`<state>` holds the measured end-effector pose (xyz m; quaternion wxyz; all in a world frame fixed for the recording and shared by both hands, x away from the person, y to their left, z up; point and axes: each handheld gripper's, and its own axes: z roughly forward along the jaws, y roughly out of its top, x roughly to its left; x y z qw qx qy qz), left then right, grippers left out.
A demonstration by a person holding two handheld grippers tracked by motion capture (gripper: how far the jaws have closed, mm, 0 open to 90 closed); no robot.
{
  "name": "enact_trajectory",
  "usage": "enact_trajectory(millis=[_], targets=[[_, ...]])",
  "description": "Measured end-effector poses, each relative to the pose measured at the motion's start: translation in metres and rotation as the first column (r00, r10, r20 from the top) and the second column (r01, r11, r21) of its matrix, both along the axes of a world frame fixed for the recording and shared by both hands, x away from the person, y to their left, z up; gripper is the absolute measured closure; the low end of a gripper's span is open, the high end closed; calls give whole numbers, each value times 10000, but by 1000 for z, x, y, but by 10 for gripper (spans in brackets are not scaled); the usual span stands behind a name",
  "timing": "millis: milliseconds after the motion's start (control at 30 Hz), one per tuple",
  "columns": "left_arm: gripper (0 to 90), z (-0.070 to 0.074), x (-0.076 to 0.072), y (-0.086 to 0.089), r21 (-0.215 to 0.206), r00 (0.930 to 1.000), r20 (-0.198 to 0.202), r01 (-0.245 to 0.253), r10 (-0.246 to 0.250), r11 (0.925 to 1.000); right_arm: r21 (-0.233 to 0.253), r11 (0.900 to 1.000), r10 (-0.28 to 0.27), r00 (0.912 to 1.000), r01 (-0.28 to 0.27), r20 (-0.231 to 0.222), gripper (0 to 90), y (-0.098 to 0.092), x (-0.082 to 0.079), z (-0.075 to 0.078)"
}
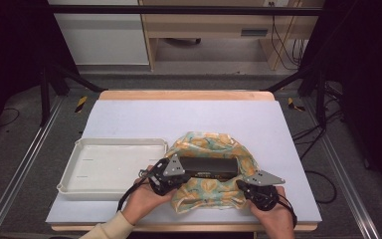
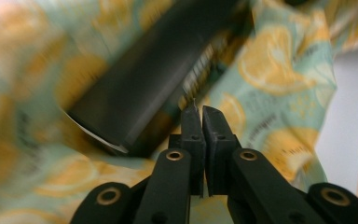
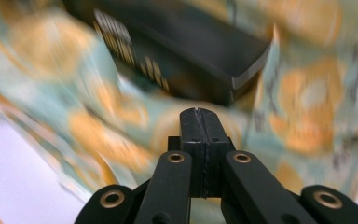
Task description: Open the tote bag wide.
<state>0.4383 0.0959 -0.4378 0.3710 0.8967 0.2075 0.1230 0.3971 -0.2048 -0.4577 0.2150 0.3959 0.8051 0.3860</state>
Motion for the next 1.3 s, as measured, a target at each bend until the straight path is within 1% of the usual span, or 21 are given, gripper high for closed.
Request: enact_trajectory(millis=[33, 67, 100, 133, 167, 267, 367, 433, 467, 500, 533, 600, 633, 733, 833, 967, 1033, 1133, 1167, 1200, 1300], targets=[[900, -10, -5, -4, 536, 9999, -123, 56, -50, 9985, 313, 9995, 81, 9994, -91, 330, 900, 6, -1, 8], [900, -10, -5, -4, 536, 9999, -123, 56, -50, 9985, 313, 9995, 81, 9994, -91, 330, 900, 6, -1, 8], [900, -14, -7, -5, 837, 9998, -162, 118, -105, 9964, 496, 9987, 118, 9990, -140, 438, 900, 9, -1, 11], [900, -16, -9, -6, 912, 9997, -202, 127, -109, 9957, 755, 9962, 390, 9967, -444, 715, 900, 23, -1, 18], [900, -17, -11, -7, 934, 9997, -217, 121, -101, 9956, 721, 9957, 523, 9956, -580, 784, 900, 31, -1, 20], [900, -20, -16, -6, 1112, 9999, -170, 50, -32, 9938, 606, 9931, 965, 9928, -1009, 710, 900, 53, 1, 18], [900, -22, -16, -4, 1218, 9998, -220, 55, -28, 9925, 403, 9915, 1215, 9915, -1234, 469, 900, 63, 3, 12], [900, -25, -16, -3, 1172, 9995, -325, 52, -14, 9931, -61, 9885, 1513, 9885, -1512, 78, 900, 74, 3, 2], [900, -25, -16, -3, 1172, 9995, -325, 52, -14, 9931, -61, 9885, 1513, 9885, -1512, 78, 900, 74, 3, 2], [900, -24, -16, -2, 864, 9989, -465, 81, -41, 9962, -341, 9863, 1605, 9867, -1613, -251, 900, 77, 3, -5], [900, -24, -16, -2, 864, 9989, -465, 81, -41, 9962, -341, 9863, 1605, 9867, -1613, -251, 900, 77, 3, -5], [887, -16, -16, 0, 78, 9994, -344, -65, 68, 9999, -862, 9804, 1717, 9829, -1771, -670, 900, 81, 3, -14], [881, -14, -16, 0, -113, 9996, -231, -156, 154, 9998, -933, 9789, 1748, 9816, -1815, -765, 900, 82, 3, -16], [876, -13, -15, 0, -151, 9996, -131, -261, 259, 9995, -1019, 9780, 1728, 9807, -1818, -914, 900, 82, 4, -18], [892, -25, -10, -3, 374, 9986, -420, -315, 331, 9988, -931, 9795, 1694, 9804, -1788, -1005, 900, 81, 3, -20], [900, -27, -10, -3, 541, 9991, -347, -224, 243, 9983, -804, 9809, 1702, 9814, -1774, -890, 900, 76, 0, -17], [900, -27, -9, -2, 631, 9990, -362, -240, 263, 9977, -767, 9853, 1485, 9871, -1528, -594, 900, 65, -6, -9], [900, -29, -10, -2, 716, 9989, -340, -294, 319, 9970, -453, 9939, 1002, 9948, -1008, -152, 900, 47, -10, 3], [900, -29, -10, -2, 716, 9989, -340, -294, 319, 9970, -453, 9939, 1002, 9948, -1008, -152, 900, 47, -10, 3], [900, -29, -11, -2, 740, 9987, -373, -321, 349, 9967, -294, 9984, 489, 9982, -479, 336, 900, 31, -10, 13], [900, -30, -12, -2, 788, 9988, -326, -343, 370, 9963, -202, 9998, 26, 9972, -11, 744, 900, 17, -7, 21]])
